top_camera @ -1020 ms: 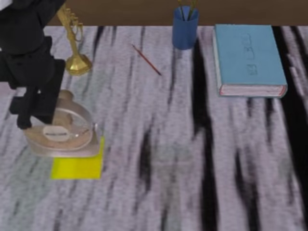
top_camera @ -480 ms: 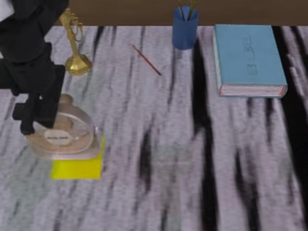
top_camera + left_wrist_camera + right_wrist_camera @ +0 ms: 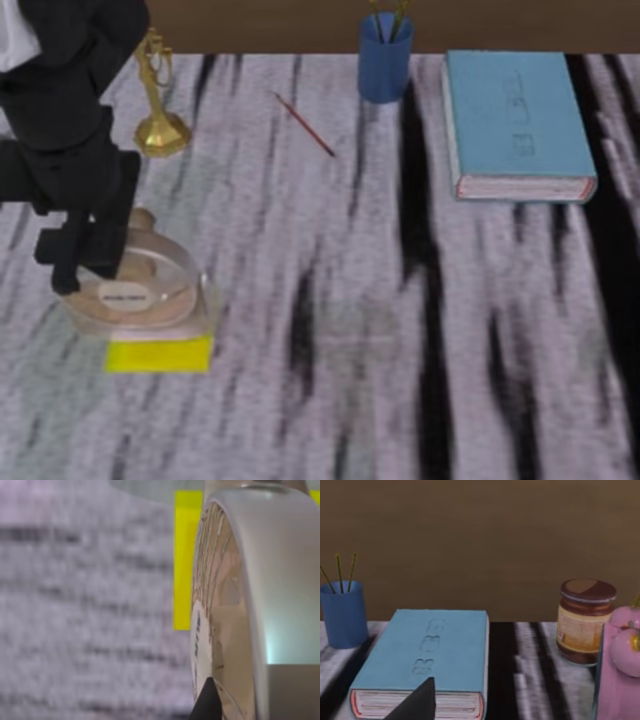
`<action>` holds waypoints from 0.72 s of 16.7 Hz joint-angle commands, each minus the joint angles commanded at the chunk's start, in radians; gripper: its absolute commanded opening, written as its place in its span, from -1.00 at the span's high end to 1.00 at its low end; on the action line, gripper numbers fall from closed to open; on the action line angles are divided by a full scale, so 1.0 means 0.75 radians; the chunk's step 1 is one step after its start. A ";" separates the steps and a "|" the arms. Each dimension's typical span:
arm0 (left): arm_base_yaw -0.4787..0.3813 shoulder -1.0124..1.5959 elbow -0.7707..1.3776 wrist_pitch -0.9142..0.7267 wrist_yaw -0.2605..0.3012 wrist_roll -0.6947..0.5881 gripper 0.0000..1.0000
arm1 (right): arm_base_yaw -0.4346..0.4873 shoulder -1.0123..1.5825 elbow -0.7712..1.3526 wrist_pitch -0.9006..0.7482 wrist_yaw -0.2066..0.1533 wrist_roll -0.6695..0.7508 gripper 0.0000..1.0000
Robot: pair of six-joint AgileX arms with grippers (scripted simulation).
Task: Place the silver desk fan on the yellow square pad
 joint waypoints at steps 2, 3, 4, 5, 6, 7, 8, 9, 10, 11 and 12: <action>0.000 0.000 0.000 0.000 0.000 0.000 0.55 | 0.000 0.000 0.000 0.000 0.000 0.000 -1.00; 0.000 0.000 0.000 0.000 0.000 0.000 0.40 | 0.000 0.000 0.000 0.000 0.000 0.000 -1.00; 0.000 0.000 0.000 0.000 0.000 0.000 0.25 | 0.000 0.000 0.000 0.000 0.000 0.000 -1.00; 0.000 0.000 0.000 0.000 0.000 0.000 0.10 | 0.000 0.000 0.000 0.000 0.000 0.000 -1.00; 0.000 0.000 0.000 0.000 0.000 0.000 -0.06 | 0.000 0.000 0.000 0.000 0.000 0.000 -1.00; 0.000 0.000 0.000 0.000 0.000 0.000 -0.21 | 0.000 0.000 0.000 0.000 0.000 0.000 -1.00; 0.000 0.000 0.000 0.000 0.000 0.000 -0.36 | 0.000 0.000 0.000 0.000 0.000 0.000 -1.00; 0.000 0.000 0.000 0.000 0.000 0.000 -0.51 | 0.000 0.000 0.000 0.000 0.000 0.000 -1.00; 0.000 0.000 0.000 0.000 0.000 0.000 -0.66 | 0.000 0.000 0.000 0.000 0.000 0.000 -1.00; 0.000 0.000 0.000 0.000 0.000 0.000 -0.81 | 0.000 0.000 0.000 0.000 0.000 0.000 -1.00; 0.000 0.000 0.000 0.000 0.000 0.000 -0.96 | 0.000 0.000 0.000 0.000 0.000 0.000 -1.00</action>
